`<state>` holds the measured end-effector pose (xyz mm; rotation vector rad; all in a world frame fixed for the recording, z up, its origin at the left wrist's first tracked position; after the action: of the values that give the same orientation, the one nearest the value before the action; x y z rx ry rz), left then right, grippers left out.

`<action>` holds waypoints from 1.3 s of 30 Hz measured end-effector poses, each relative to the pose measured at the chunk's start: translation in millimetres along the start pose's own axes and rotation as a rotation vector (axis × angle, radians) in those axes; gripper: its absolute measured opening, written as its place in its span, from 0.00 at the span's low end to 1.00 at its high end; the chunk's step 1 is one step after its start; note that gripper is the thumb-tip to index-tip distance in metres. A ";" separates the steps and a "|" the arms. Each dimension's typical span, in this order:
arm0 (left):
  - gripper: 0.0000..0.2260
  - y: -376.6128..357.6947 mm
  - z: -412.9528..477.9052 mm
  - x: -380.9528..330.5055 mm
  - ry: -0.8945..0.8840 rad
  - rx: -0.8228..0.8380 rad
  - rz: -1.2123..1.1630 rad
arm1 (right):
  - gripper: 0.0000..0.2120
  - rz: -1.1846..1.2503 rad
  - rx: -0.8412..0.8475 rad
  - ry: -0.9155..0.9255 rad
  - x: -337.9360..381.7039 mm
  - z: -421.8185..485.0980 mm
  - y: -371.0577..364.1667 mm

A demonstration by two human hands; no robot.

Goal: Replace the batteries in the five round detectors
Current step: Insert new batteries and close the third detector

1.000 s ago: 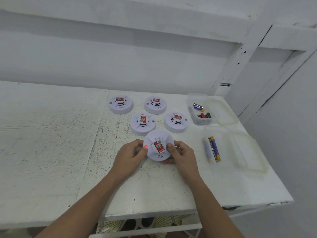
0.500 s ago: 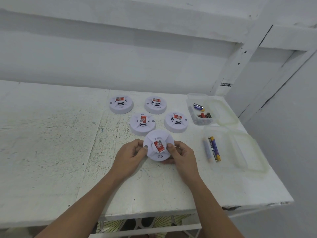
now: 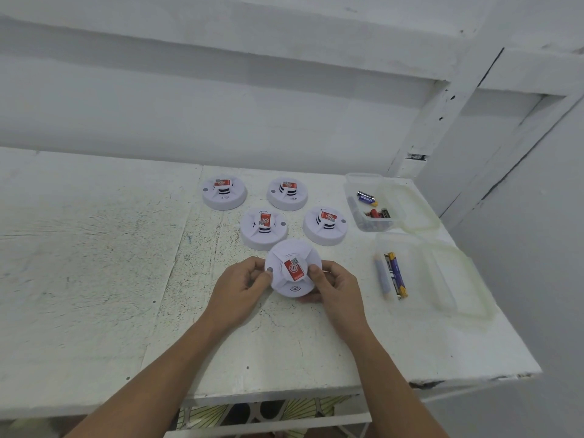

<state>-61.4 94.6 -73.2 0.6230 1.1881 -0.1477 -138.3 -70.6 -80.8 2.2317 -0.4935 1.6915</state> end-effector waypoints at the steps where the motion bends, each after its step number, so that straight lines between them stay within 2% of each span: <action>1: 0.10 0.0 -0.3 0.5 0.007 0.000 -0.005 | 0.13 0.001 0.000 0.000 0.2 0.0 -0.1; 6: 0.06 0.1 -0.5 1.2 0.012 0.003 0.004 | 0.13 -0.006 -0.008 -0.010 -1.4 0.6 0.0; 25: 0.06 1.4 -1.1 -5.1 0.000 -0.007 0.021 | 0.13 -0.026 -0.023 -0.008 -1.4 0.9 0.5; 29: 0.09 1.4 -1.3 -5.3 -0.001 -0.013 0.006 | 0.13 -0.033 -0.020 0.000 -1.0 0.2 -0.4; 33: 0.05 0.6 -1.1 -2.8 0.013 -0.012 0.014 | 0.13 -0.034 -0.019 0.004 -0.8 0.1 0.1; 39: 0.06 1.0 -1.2 -3.0 0.015 -0.014 -0.005 | 0.13 -0.030 -0.017 -0.002 -1.3 0.4 -0.1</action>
<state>-63.2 95.4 -70.4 0.6103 1.2039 -0.1389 -138.3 -70.6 -82.1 2.2174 -0.4714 1.6646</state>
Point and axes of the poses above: each hand's wrist, its own z-axis towards the middle knuckle, its own y-axis out of the back of the hand, x = y × z, the point moved 5 cm from there along z, towards the middle knuckle, and after that the axes turned 11 degrees about -y, right-handed, at the moved point
